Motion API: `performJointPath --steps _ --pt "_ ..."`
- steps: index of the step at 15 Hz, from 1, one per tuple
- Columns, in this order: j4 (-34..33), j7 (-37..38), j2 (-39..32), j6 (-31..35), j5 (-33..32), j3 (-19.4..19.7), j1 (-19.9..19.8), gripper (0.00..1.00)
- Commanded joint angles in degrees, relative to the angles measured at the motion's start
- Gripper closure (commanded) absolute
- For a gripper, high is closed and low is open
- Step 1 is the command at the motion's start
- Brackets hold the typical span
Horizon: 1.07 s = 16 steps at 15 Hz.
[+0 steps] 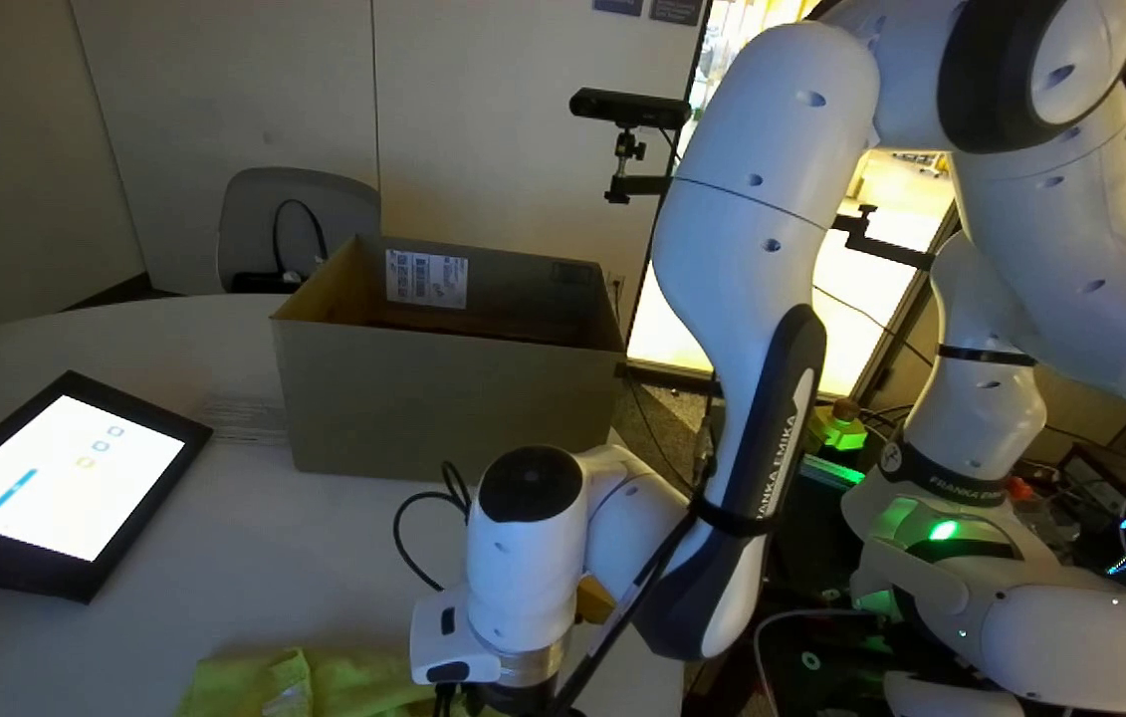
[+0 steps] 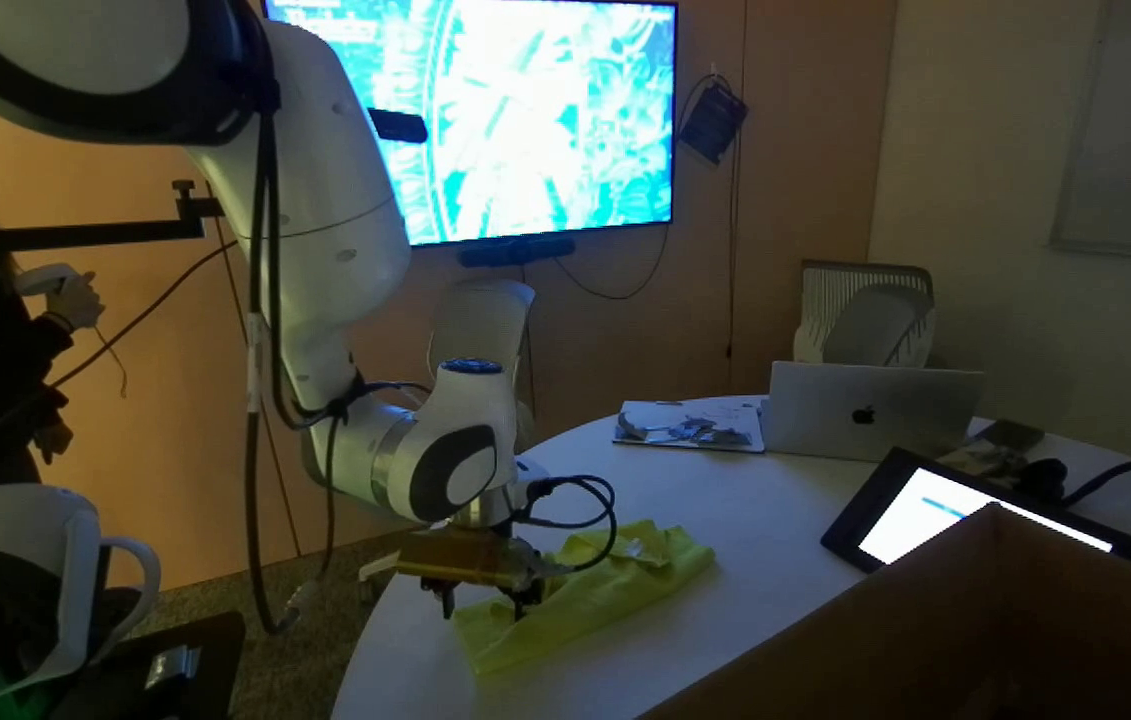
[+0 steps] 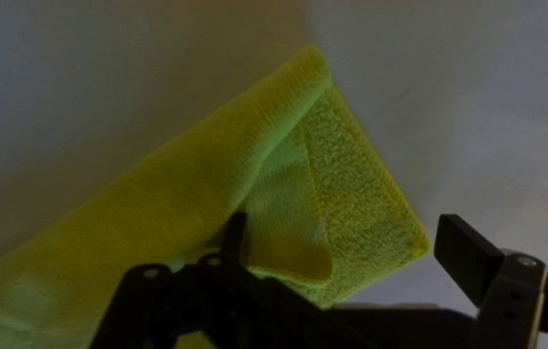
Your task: Put the marker on the towel, fold the towel twice, put the towel inside the box
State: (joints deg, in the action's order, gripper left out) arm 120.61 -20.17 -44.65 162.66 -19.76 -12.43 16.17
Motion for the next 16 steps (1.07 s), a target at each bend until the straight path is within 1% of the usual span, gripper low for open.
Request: performJointPath --steps 1,4,8,9,10,11,12,14,15,16 --pt "-0.1 -1.9 -1.7 3.7 -2.7 1.1 0.0 0.00" --pt "-0.1 -2.8 -2.7 4.8 -4.3 1.6 0.0 0.00" --pt "-0.3 -3.5 -3.4 5.1 -4.7 1.8 -0.3 0.00" --pt "-0.2 -3.5 -3.4 5.1 -4.8 1.9 -0.3 0.03" --pt "-0.2 -3.6 -3.4 5.0 -4.7 1.8 -0.5 0.26" --pt "-0.1 -3.6 -3.4 4.9 -4.7 1.9 -0.5 0.27" --pt "-0.1 -3.6 -3.3 4.8 -4.6 1.9 -0.5 0.30" --pt "0.0 -3.6 -3.1 4.6 -4.5 1.9 -0.7 0.45" --pt "0.0 -3.6 -3.1 4.5 -4.4 1.8 -0.8 0.55" --pt "0.0 -3.5 -3.0 4.5 -4.4 1.9 -0.8 0.63"
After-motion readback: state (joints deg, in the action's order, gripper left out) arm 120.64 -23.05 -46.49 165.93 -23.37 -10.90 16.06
